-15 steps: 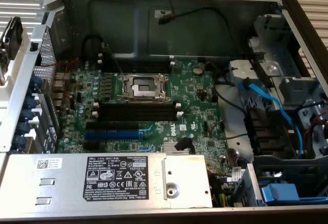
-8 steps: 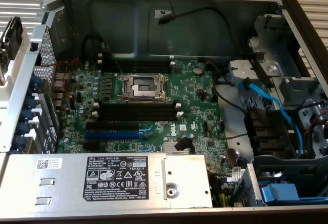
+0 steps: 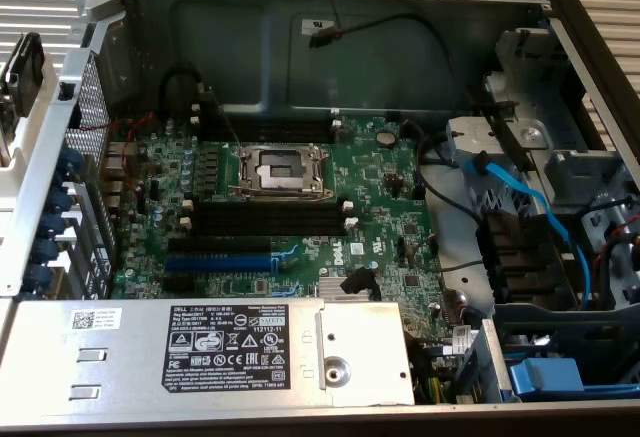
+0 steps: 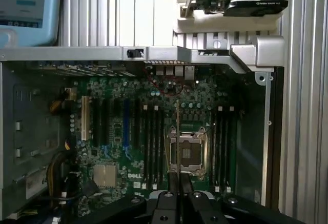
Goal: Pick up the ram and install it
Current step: 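Pick up the ram and move it above insertion slot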
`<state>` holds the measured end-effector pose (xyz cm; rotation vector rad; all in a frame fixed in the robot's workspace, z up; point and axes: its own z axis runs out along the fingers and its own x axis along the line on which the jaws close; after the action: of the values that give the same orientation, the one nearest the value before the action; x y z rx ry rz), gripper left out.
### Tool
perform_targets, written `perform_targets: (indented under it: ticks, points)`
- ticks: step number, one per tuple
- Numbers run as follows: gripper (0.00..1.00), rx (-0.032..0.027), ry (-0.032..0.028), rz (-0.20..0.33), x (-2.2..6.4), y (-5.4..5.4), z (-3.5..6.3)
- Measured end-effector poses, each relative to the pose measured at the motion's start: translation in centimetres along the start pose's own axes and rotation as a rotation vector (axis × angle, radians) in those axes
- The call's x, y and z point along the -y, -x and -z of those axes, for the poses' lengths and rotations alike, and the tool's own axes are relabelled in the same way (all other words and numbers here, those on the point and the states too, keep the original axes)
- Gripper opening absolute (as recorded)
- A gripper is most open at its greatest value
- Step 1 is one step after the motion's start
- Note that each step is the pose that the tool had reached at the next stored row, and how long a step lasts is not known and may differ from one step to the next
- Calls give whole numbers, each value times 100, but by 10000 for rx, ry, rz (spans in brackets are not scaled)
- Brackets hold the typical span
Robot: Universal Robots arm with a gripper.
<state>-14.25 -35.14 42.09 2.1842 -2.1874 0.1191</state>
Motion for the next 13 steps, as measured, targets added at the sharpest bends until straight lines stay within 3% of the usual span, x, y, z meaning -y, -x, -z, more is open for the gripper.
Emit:
perform_targets:
  ticks: [5, 7, 9, 13]
  points:
    - [13, 3, -19, -24, 24, -48, -35]
    - [13, 53, -50, -43, 27, -82, -46]
    - [13, 157, -93, -65, 32, -106, -53]
    - [13, 447, -165, -144, 43, -132, -60]
